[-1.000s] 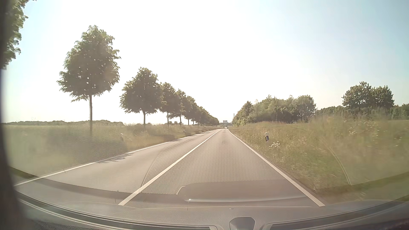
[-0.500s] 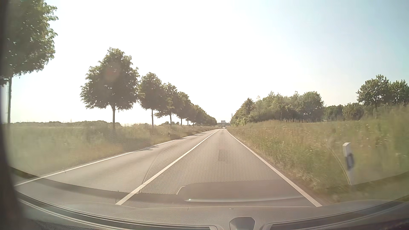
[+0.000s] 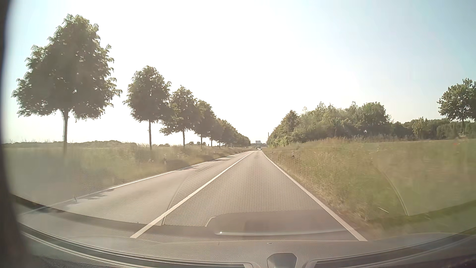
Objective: Follow the waypoints while adhering to traffic rules and regulations
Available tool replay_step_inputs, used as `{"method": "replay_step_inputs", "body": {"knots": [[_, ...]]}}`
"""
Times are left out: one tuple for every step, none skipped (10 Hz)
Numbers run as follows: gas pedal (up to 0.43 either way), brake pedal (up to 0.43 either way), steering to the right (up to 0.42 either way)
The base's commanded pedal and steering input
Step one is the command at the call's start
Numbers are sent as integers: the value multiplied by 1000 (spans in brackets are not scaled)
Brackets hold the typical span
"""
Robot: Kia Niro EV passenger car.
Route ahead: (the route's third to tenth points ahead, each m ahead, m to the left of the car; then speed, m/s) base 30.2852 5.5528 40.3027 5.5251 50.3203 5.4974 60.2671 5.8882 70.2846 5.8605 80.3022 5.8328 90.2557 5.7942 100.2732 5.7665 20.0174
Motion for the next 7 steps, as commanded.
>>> {"method": "replay_step_inputs", "body": {"knots": [[220,6,3],[220,6,3],[220,6,2],[220,6,2],[220,6,0],[220,6,0],[220,6,-1]]}}
